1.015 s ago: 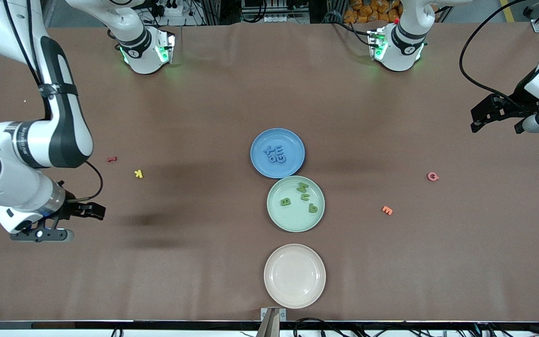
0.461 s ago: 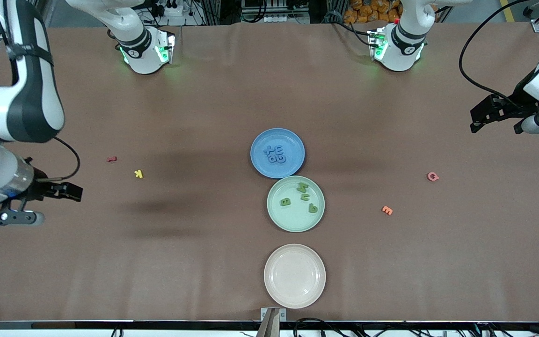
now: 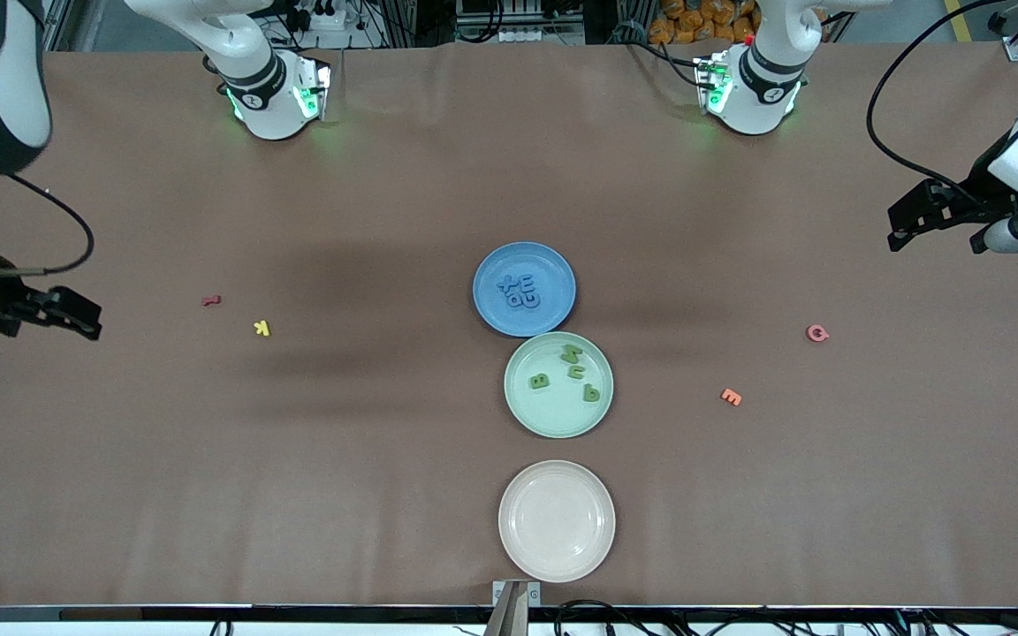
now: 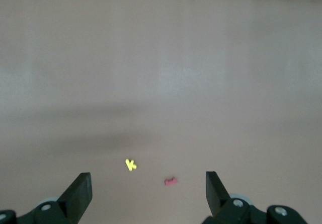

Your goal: Sort letters by color into matching plates

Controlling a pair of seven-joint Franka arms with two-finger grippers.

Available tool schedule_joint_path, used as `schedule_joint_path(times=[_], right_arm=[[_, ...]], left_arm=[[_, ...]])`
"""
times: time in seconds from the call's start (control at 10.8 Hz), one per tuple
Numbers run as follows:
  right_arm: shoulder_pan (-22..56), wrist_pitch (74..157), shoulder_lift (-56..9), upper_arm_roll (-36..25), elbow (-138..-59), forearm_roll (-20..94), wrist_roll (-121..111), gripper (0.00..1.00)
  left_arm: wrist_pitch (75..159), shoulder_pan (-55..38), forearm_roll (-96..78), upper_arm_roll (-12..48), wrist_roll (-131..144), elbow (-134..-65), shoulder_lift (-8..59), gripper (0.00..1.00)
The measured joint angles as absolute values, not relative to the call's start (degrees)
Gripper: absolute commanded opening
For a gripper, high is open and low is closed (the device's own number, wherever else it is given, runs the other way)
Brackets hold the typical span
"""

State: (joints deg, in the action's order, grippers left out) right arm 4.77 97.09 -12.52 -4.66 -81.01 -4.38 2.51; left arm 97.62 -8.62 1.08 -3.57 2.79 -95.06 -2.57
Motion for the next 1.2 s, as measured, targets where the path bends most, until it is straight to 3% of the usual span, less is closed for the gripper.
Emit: schedule_joint_path(times=[0.28, 0.74, 1.2], right_arm=[[4.77, 89.44, -9.96, -4.53, -77.29, -4.32, 2.46, 1.0], [4.98, 83.9, -6.01, -4.09, -76.82, -4.2, 2.43, 1.0], [5.03, 83.7, -4.47, -3.24, -78.13, -2.08, 2.43, 1.0]], left_arm=[[97.62, -8.62, 1.08, -3.59, 2.79, -95.06, -2.57, 1.0], [97.61, -8.61, 0.98, -3.63, 2.79, -95.08, -2.55, 1.0], [97.58, -8.59, 0.96, -3.71, 2.79, -95.13, -2.52, 1.0]])
